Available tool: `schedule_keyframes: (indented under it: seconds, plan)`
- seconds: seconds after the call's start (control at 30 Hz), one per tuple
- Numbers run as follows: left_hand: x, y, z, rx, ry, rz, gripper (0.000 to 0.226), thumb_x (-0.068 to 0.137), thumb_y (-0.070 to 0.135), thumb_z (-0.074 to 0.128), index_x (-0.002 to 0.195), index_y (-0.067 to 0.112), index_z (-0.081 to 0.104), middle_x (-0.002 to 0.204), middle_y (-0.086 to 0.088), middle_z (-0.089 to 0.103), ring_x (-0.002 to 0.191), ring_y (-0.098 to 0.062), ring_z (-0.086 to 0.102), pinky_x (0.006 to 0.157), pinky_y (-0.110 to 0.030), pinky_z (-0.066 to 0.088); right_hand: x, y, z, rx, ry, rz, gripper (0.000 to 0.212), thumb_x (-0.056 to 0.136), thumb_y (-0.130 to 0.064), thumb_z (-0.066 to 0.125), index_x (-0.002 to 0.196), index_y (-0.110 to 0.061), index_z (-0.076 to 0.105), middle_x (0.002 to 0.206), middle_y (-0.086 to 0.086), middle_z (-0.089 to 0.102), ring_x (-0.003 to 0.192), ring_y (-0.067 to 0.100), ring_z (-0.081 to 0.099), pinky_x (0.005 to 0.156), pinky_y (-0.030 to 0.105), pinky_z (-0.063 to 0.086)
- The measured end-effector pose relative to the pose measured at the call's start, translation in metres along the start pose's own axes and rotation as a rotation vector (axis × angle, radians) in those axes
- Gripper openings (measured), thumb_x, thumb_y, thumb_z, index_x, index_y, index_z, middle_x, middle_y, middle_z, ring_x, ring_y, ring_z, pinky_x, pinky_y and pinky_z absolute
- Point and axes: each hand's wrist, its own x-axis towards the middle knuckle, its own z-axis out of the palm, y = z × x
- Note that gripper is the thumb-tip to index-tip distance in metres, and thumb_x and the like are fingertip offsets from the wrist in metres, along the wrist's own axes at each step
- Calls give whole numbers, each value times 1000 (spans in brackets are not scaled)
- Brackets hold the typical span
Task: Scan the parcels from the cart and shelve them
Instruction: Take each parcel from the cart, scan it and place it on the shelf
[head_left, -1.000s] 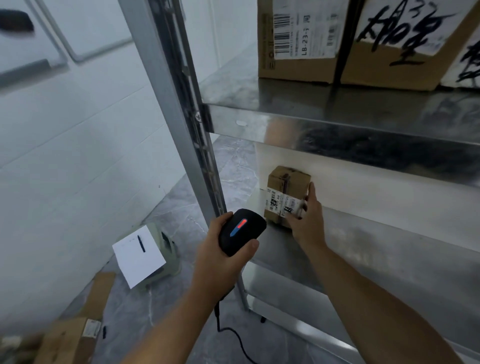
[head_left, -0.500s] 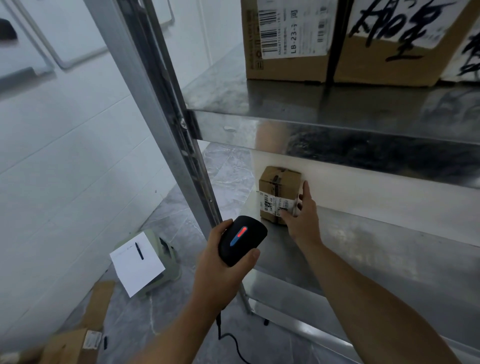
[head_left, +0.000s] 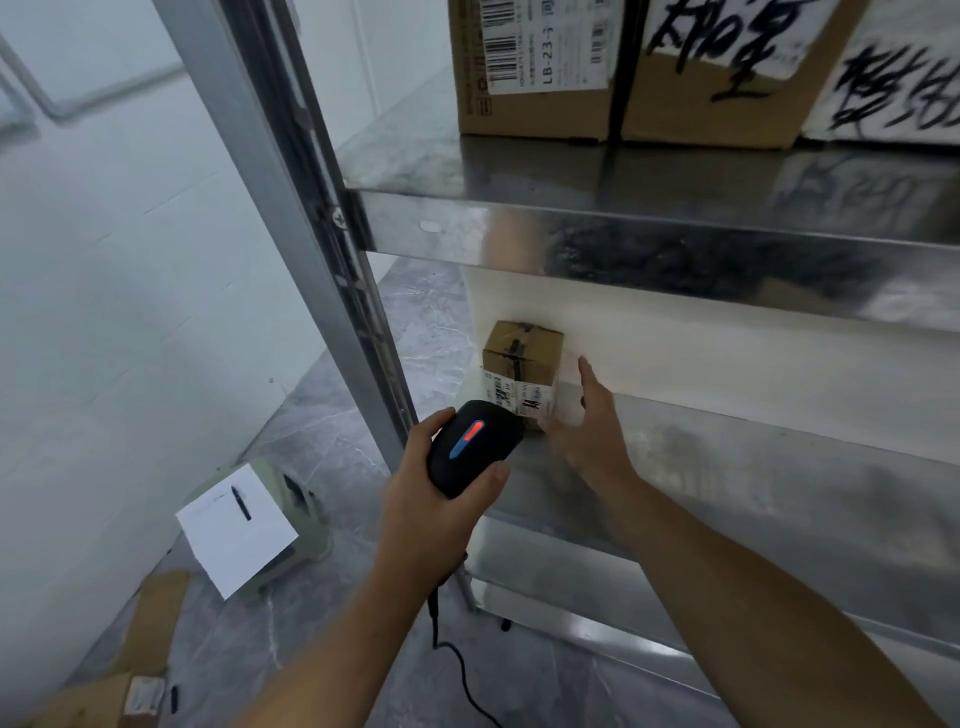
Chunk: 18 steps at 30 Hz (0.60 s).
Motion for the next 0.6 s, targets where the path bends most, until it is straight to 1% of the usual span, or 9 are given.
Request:
schedule_keyframes:
  seconds: [0.07, 0.13, 0.23, 0.33, 0.4, 0.47, 0.53, 0.6]
  plan:
    - [-2, 2, 6, -27, -15, 22, 61, 63, 62, 75, 119, 56, 50, 106, 14, 71, 87, -16, 73, 80, -41, 63, -10, 2, -11, -44, -11, -11, 88, 91, -20, 72, 160, -27, 17, 161, 4, 25, 146, 20, 28, 112, 30, 29]
    - [-6, 6, 13, -51, -29, 37, 60, 64, 61, 76, 118, 57, 51, 106, 16, 70, 89, -16, 73, 81, -44, 63, -22, 5, -25, -89, -17, -44, 84, 93, -23, 71, 160, -26, 20, 162, 2, 25, 147, 18, 27, 108, 23, 24]
    - [-11, 15, 28, -64, -58, 66, 58, 65, 60, 76, 117, 59, 52, 106, 23, 68, 91, -14, 72, 80, -43, 63, -42, 13, -50, -176, 11, -104, 76, 96, -31, 66, 158, -26, 24, 162, -2, 27, 148, 15, 27, 110, 21, 21]
    - [-18, 25, 50, -62, -100, 99, 66, 65, 61, 74, 126, 47, 54, 108, 18, 69, 91, -16, 71, 81, -45, 62, -66, 19, -84, -192, 64, -114, 68, 99, -32, 62, 157, -30, 27, 161, -7, 30, 146, 9, 28, 110, 19, 22]
    - [-25, 35, 68, -58, -131, 126, 70, 65, 63, 73, 129, 42, 54, 108, 21, 68, 91, -17, 71, 82, -44, 62, -85, 26, -111, -197, 104, -127, 64, 99, -31, 61, 156, -29, 32, 159, -7, 34, 146, 10, 30, 114, 22, 24]
    - [-35, 45, 89, -54, -169, 152, 63, 67, 61, 75, 124, 47, 53, 108, 26, 66, 94, -15, 70, 83, -39, 61, -105, 35, -141, -217, 156, -136, 60, 99, -30, 61, 153, -25, 38, 157, -3, 39, 146, 14, 33, 120, 30, 27]
    - [-48, 57, 114, -64, -227, 176, 58, 70, 58, 76, 121, 50, 51, 111, 23, 65, 96, -16, 70, 84, -36, 61, -126, 47, -173, -237, 209, -117, 60, 96, -39, 58, 151, -21, 43, 156, 1, 42, 146, 18, 35, 121, 38, 30]
    - [-65, 68, 141, -84, -285, 195, 59, 72, 56, 79, 123, 49, 51, 114, 20, 65, 99, -16, 69, 86, -39, 60, -151, 55, -208, -248, 263, -87, 63, 93, -46, 51, 150, -20, 45, 156, 2, 43, 146, 19, 35, 121, 38, 29]
